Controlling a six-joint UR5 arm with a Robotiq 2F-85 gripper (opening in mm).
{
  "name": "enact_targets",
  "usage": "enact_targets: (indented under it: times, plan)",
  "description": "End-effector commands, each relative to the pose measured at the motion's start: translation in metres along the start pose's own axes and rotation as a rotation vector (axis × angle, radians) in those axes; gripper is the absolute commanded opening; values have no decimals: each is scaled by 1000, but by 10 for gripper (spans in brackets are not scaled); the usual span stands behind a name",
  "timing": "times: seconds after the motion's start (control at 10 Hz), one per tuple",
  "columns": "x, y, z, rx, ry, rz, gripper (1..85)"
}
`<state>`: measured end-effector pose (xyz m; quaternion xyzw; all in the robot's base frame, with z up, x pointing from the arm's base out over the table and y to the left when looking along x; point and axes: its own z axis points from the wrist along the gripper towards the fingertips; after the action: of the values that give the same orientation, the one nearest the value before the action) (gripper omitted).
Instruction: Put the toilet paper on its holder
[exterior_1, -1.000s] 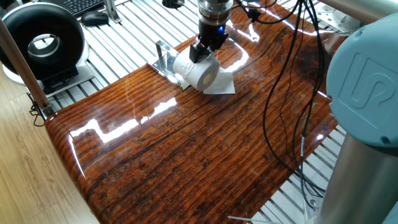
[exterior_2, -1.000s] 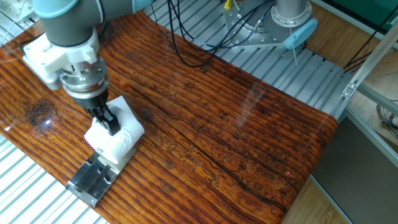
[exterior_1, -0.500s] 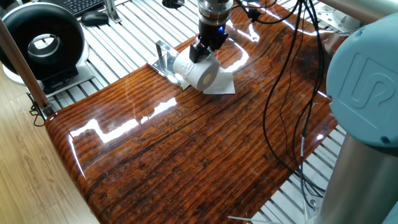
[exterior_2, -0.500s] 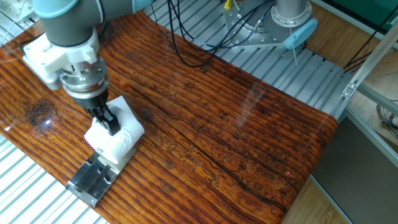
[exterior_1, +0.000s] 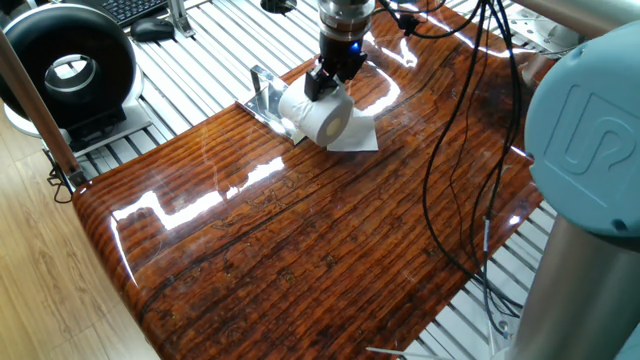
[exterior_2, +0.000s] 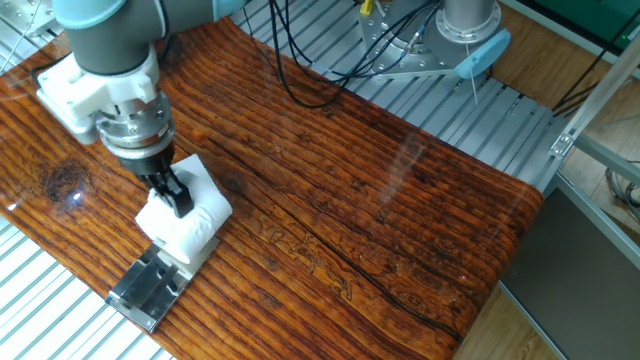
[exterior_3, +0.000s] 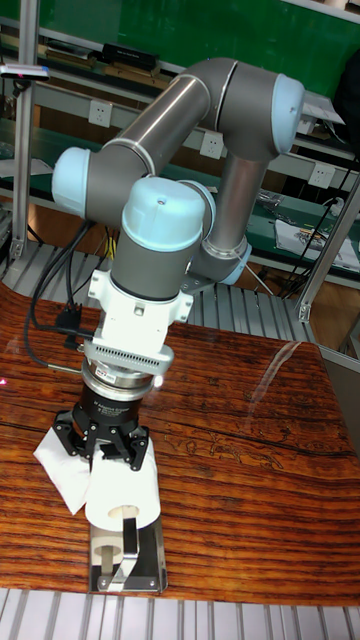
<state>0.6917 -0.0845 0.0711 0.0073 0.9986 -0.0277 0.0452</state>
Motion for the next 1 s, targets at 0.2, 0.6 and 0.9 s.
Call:
enact_targets:
  times: [0.2,0.6,0.9]
  plan:
    - [-14,-10,-1,30,-49,65,10]
    - [-7,-4,-1,9,-24,67,10]
    - [-9,2,-1,-16,-28,75,10]
